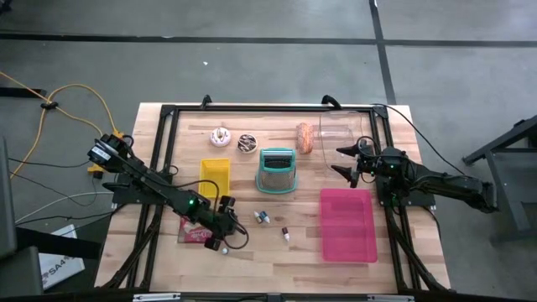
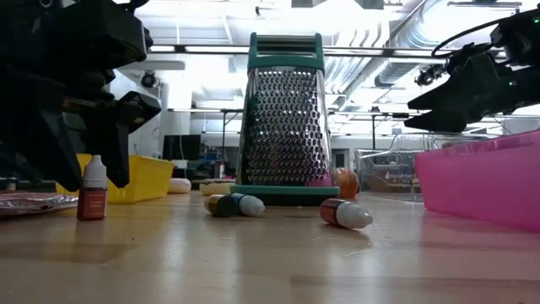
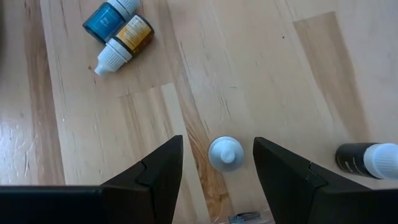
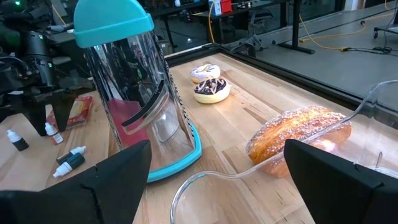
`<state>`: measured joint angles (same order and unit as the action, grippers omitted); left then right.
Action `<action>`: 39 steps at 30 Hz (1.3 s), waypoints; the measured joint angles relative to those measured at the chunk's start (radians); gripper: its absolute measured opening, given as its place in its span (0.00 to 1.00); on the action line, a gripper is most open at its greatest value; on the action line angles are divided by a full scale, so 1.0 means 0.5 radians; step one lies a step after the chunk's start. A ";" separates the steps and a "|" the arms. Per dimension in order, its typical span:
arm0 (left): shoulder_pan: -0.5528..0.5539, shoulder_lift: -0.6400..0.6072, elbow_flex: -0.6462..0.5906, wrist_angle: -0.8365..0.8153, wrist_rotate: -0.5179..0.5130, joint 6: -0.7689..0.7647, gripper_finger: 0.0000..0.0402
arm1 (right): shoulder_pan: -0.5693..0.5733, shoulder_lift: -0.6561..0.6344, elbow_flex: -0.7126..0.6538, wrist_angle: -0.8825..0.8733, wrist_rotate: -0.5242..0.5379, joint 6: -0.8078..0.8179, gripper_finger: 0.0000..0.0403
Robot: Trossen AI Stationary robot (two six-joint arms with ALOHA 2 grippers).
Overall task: Pick & Place Food Item
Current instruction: Put the left orange food coloring bottle into the yellow bin
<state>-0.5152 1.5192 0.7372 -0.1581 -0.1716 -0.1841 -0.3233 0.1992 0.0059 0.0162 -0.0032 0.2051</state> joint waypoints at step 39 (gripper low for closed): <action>0.000 -0.002 0.000 0.003 -0.001 -0.023 0.16 | 0.001 0.000 0.000 0.000 0.000 0.001 0.89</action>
<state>-0.5152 1.5185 0.7372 -0.1566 -0.1722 -0.1955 -0.3229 0.1989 0.0059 0.0162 -0.0032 0.2054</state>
